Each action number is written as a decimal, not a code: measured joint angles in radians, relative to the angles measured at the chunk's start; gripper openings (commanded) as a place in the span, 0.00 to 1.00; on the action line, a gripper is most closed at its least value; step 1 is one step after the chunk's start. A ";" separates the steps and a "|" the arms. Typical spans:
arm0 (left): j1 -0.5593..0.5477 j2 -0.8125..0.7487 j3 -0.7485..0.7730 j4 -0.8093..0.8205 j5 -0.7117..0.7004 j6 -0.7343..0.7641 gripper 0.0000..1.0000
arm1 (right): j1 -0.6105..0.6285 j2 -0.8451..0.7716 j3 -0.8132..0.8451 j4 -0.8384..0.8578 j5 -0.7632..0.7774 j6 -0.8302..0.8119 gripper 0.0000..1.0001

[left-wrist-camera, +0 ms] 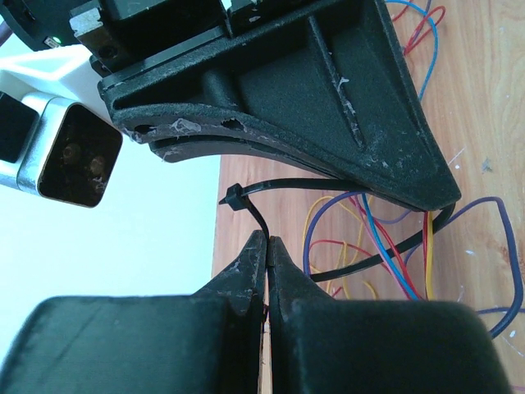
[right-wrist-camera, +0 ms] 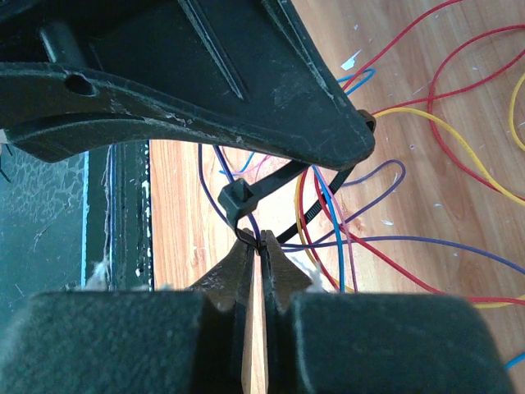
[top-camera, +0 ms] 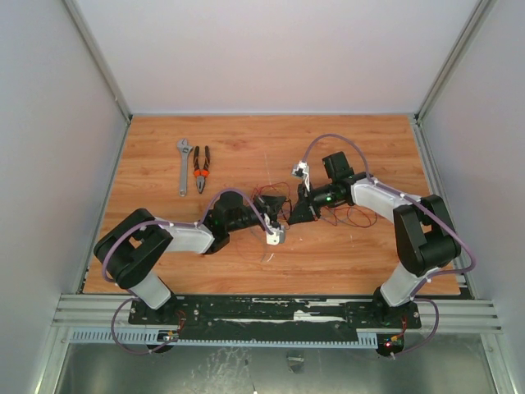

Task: Zip-tie the wires
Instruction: Tie the cable at the center of the board.

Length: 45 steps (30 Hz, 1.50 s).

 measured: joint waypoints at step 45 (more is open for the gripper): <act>-0.003 0.000 0.060 -0.137 -0.025 0.173 0.00 | -0.008 -0.023 -0.010 0.059 0.039 0.062 0.00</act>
